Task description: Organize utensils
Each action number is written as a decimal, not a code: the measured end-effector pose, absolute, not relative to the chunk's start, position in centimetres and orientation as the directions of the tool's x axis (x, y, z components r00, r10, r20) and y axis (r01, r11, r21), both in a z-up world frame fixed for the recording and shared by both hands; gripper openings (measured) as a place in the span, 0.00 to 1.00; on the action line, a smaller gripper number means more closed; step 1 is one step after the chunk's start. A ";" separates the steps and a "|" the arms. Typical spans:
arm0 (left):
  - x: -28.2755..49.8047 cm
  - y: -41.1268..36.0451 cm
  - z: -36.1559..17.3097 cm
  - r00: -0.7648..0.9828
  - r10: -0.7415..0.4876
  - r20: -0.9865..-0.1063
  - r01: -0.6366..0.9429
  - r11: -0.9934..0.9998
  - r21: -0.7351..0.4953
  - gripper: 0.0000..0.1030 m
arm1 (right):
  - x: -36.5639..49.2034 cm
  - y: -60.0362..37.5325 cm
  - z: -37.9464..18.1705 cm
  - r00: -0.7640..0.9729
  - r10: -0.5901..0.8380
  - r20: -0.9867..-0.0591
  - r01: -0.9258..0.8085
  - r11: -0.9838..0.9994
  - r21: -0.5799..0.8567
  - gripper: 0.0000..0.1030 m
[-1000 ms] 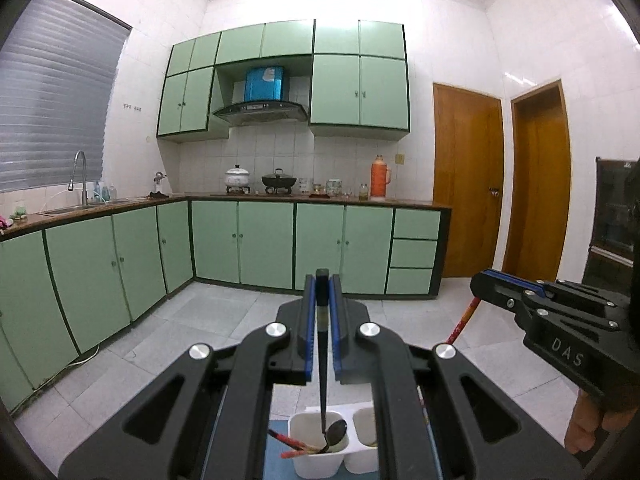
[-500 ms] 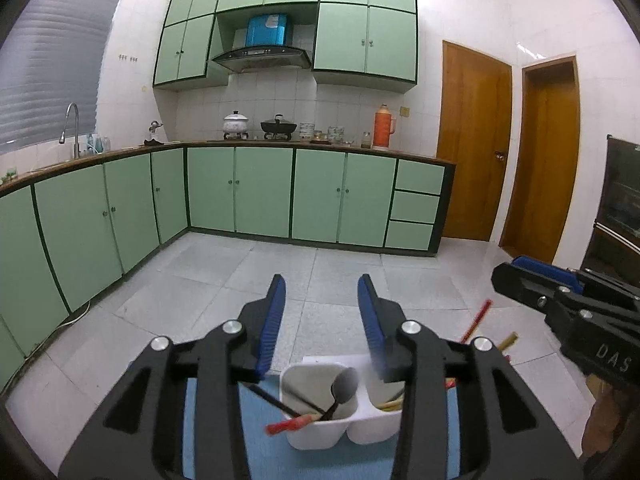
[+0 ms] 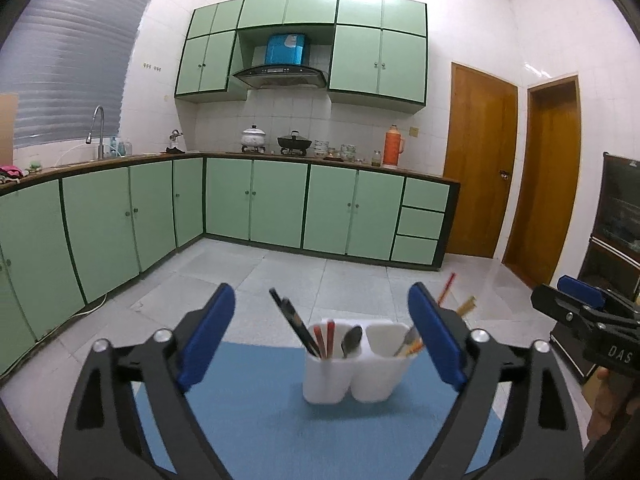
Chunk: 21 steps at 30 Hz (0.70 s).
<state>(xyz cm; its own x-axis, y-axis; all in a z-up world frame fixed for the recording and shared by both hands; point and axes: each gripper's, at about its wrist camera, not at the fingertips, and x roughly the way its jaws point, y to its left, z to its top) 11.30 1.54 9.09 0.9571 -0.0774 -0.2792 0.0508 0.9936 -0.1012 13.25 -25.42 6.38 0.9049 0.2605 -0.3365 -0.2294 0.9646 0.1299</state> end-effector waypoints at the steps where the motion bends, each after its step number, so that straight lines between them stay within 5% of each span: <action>1: 10.3 1.4 9.2 0.956 -0.080 -0.282 0.055 0.994 -0.096 0.87 | 12.7 -25.4 6.4 0.903 0.266 -0.337 -0.234 0.963 0.135 0.82; 7: 6.6 0.7 9.6 0.953 -0.075 -0.295 0.056 0.996 -0.073 0.95 | 9.2 -24.9 6.6 0.889 0.297 -0.347 -0.259 0.954 0.154 0.94; 21: 0.4 0.5 11.6 0.951 -0.067 -0.303 0.061 0.998 -0.029 0.95 | 2.7 -24.7 8.0 0.892 0.317 -0.322 -0.293 0.948 0.122 0.94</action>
